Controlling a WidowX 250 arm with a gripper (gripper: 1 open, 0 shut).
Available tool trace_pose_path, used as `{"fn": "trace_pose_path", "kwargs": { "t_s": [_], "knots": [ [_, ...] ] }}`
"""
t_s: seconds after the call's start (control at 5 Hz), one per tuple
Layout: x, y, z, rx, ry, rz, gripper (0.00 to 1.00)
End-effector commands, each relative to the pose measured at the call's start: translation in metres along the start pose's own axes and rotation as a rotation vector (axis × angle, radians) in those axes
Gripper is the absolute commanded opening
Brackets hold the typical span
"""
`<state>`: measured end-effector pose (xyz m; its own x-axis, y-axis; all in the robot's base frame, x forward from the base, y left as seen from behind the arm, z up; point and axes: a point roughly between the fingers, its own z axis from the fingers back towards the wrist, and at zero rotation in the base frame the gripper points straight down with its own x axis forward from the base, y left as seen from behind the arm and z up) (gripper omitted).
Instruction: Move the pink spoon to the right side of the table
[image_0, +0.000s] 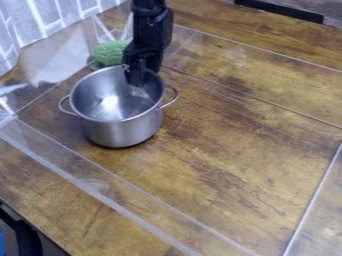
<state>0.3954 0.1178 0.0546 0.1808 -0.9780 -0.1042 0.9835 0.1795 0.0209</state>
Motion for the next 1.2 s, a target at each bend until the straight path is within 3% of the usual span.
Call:
{"fn": "trace_pose_path", "kwargs": {
  "t_s": [0.0,0.2,0.6,1.0],
  "knots": [
    [0.004,0.011,0.019,0.071,0.009,-0.034,0.00],
    [0.002,0.009,0.010,0.065,0.007,-0.029,0.00],
    [0.005,0.021,0.007,0.048,0.012,0.078,0.00],
    [0.005,0.012,-0.003,0.044,0.017,0.110,0.00]
  ]
}}
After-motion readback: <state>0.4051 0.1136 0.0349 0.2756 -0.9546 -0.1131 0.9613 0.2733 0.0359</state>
